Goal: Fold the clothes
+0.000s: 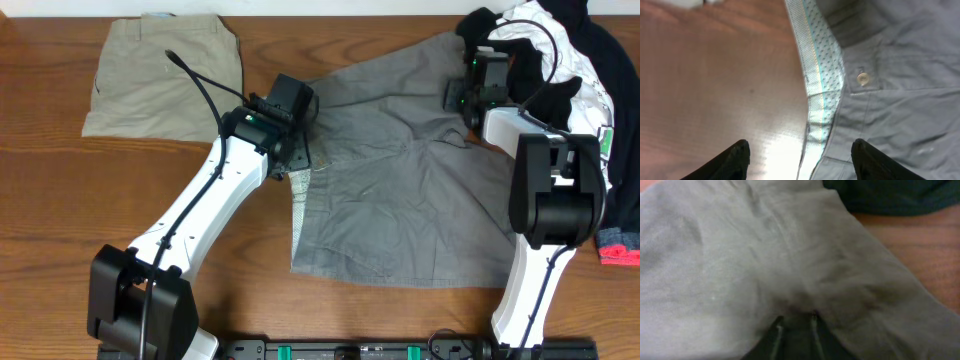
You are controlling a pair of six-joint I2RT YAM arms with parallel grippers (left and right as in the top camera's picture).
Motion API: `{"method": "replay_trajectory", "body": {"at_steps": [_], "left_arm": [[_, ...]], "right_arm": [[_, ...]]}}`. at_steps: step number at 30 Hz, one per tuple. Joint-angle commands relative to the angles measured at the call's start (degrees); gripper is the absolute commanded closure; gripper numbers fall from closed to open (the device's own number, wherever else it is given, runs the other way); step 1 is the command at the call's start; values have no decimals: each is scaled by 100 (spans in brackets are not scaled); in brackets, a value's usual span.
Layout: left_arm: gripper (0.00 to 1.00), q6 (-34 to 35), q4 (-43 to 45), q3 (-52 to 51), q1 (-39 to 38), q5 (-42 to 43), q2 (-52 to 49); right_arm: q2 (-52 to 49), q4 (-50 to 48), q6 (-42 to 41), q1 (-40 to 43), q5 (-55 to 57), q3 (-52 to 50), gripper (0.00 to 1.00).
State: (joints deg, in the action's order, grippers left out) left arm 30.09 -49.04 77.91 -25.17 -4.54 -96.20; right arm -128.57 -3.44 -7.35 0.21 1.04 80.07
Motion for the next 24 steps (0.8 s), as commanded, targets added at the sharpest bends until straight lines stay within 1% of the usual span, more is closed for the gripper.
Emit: {"method": "replay_trajectory", "body": {"at_steps": [1, 4, 5, 7, 10, 13, 15, 16, 20, 24], "left_arm": [[33, -352, 321, -68, 26, -94, -20], [33, -623, 798, -96, 26, -92, -179], [33, -686, 988, -96, 26, -90, -269], [33, -717, 1355, -94, 57, -87, -479], [33, -717, 1882, -96, 160, 70, -883], [34, -715, 2264, -94, 332, 437, -1327], [39, -710, 2369, -94, 461, 584, -1572], [42, -713, 2398, -94, 525, 605, -1672], [44, -715, 2658, -94, 763, 772, -1950], [46, -715, 3080, -94, 876, 1034, -1978]], "right_arm": [[245, 302, -157, -44, 83, -79, 71], [848, 437, -22, -125, -310, -79, 48], [1075, 522, -24, -144, -435, -79, 43], [1482, 750, -31, -179, -584, -79, 37], [1910, 1152, -28, -262, -651, -79, 36], [1996, 1366, -7, -369, -881, -79, 38], [1930, 1451, 160, -450, -1054, -79, 39], [1899, 1471, 186, -487, -1054, -79, 39], [1816, 1438, 319, -625, -1051, -79, 41], [1781, 1353, 317, -678, -1051, -81, 41]]}}
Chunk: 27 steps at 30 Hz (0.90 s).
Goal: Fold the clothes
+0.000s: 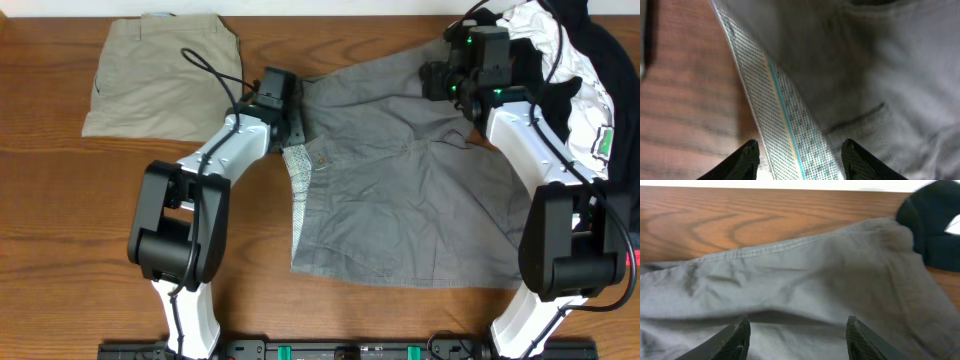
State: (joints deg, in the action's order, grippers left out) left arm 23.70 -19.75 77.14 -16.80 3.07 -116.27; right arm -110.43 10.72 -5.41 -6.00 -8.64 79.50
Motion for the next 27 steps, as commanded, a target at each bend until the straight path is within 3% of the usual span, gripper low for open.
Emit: {"method": "replay_trajectory", "body": {"at_steps": [1, 7, 27], "left_arm": [[45, -79, 271, -17, 39, 273, 28], [46, -79, 782, -17, 39, 398, -70], [46, -420, 990, -17, 131, 138, -382]], "right_arm": [[-33, -66, 122, -59, -83, -24, 42], [-33, -61, 125, -61, -81, -24, 42], [-33, -59, 271, -61, -59, -24, 43]]}}
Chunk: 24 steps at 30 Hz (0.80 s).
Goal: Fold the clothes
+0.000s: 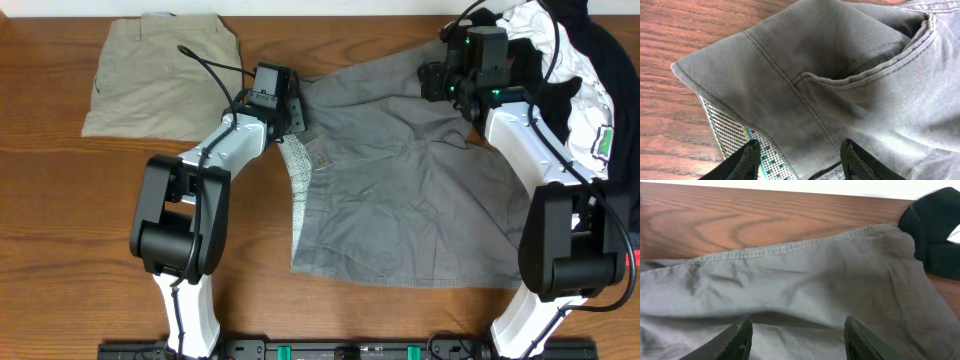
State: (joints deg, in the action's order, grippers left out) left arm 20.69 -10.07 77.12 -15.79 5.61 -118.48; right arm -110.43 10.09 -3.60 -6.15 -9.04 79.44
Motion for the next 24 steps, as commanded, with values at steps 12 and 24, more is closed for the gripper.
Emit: {"method": "replay_trajectory", "body": {"at_steps": [12, 24], "left_arm": [[46, -118, 214, -15, 31, -527, -210], [46, -118, 592, -15, 31, -525, -251]], "right_arm": [[-33, 4, 92, -46, -17, -17, 43], [-33, 4, 92, -46, -15, -50, 43]]}}
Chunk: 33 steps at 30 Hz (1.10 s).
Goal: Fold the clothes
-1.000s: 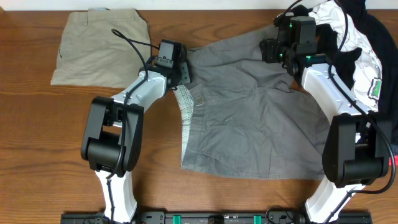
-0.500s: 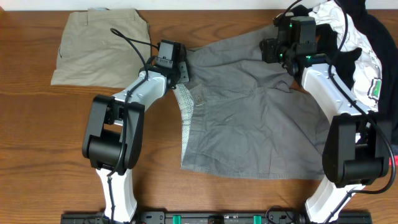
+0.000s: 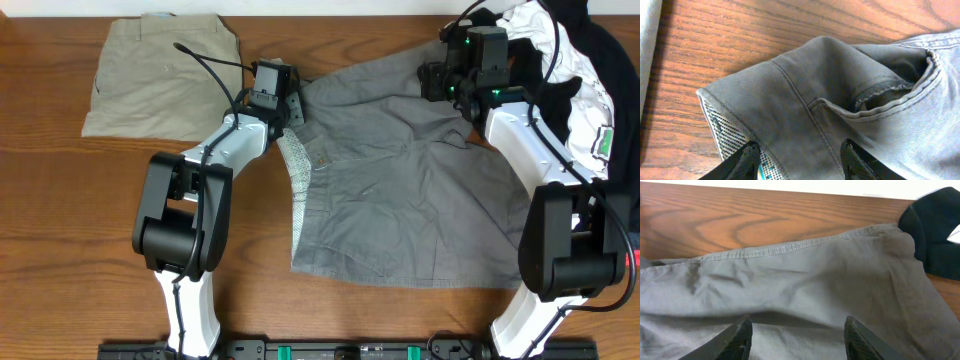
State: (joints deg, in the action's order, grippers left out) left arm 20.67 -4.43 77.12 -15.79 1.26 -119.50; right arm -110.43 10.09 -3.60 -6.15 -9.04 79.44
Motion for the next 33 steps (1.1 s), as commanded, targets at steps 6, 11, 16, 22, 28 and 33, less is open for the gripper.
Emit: {"method": "replay_trajectory", "body": {"at_steps": [6, 11, 16, 22, 28, 33], "left_arm": [[46, -114, 151, -15, 31, -87, -358], [46, -46, 358, -15, 31, -87, -483], [52, -48, 590, -15, 31, -87, -483], [93, 0, 745, -13, 31, -85, -479], [94, 20, 734, -2, 31, -81, -382], [94, 13, 358, -2, 31, 339, -66]], "right_arm": [[-33, 2, 92, -46, 26, -50, 44], [-33, 7, 92, -44, 153, -50, 44], [-33, 2, 94, -44, 155, -50, 44], [-33, 4, 94, -39, 157, -50, 44], [-33, 7, 94, -24, 175, -50, 44], [-33, 13, 94, -24, 175, -50, 45]]}}
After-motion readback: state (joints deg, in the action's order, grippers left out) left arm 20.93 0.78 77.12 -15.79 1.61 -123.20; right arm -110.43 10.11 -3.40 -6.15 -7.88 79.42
